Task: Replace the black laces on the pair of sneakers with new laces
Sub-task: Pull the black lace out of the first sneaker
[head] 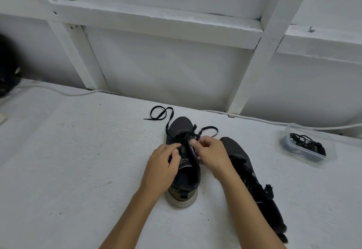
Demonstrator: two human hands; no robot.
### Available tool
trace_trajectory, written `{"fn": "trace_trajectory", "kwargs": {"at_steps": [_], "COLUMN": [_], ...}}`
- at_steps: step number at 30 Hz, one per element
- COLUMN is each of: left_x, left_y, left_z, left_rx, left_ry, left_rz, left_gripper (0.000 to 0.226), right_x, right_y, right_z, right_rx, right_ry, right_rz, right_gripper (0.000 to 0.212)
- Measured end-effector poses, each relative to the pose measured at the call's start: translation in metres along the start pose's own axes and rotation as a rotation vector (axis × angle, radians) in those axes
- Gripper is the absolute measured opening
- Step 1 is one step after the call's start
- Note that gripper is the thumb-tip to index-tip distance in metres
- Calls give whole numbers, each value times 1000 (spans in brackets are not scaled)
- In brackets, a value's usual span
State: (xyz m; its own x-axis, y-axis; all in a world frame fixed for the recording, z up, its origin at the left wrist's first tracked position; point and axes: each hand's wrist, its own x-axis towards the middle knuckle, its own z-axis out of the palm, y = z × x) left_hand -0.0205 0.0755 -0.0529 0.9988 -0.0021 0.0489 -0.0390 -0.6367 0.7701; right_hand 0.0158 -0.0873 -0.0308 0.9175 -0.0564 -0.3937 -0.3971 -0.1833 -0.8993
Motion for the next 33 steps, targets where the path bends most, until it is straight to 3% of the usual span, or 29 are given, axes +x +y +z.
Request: {"fn": "trace_trajectory", "kwargs": {"at_steps": [6, 7, 10, 12, 15, 17, 22, 27, 30, 33], "left_x": [-1, -1, 0, 0, 0, 0, 0, 1, 4, 17], "left_y": [-1, -1, -2, -2, -1, -1, -3, -1, 3, 1], "left_z": [-1, -1, -1, -1, -1, -1, -2, -2, -7, -11], "left_rx": [-5, -4, 2, 7, -4, -7, -9, -7, -153, -223], "left_ry": [-9, -9, -11, -13, -5, -6, -17, -26, -36, -51], "left_rz": [15, 15, 9, 10, 14, 19, 9, 14, -111, -247], "left_gripper": [34, 34, 34, 34, 34, 33, 35, 33, 28, 36], "right_x": [14, 12, -1, -8, -5, 0, 6, -1, -7, -17], "right_y": [-9, -10, -8, -7, -8, -10, -9, -9, -2, 5], "right_z": [-17, -18, -7, -2, -3, -5, -10, -8, -1, 8], "right_rx": [365, 346, 103, 25, 64, 234, 376, 131, -16, -1], "right_ry": [540, 504, 107, -43, 34, 168, 400, 111, 47, 49], "right_rz": [-108, -89, 35, 42, -16, 4, 3, 79, 34, -31], "right_gripper": [22, 25, 36, 32, 25, 16, 24, 38, 52, 35]}}
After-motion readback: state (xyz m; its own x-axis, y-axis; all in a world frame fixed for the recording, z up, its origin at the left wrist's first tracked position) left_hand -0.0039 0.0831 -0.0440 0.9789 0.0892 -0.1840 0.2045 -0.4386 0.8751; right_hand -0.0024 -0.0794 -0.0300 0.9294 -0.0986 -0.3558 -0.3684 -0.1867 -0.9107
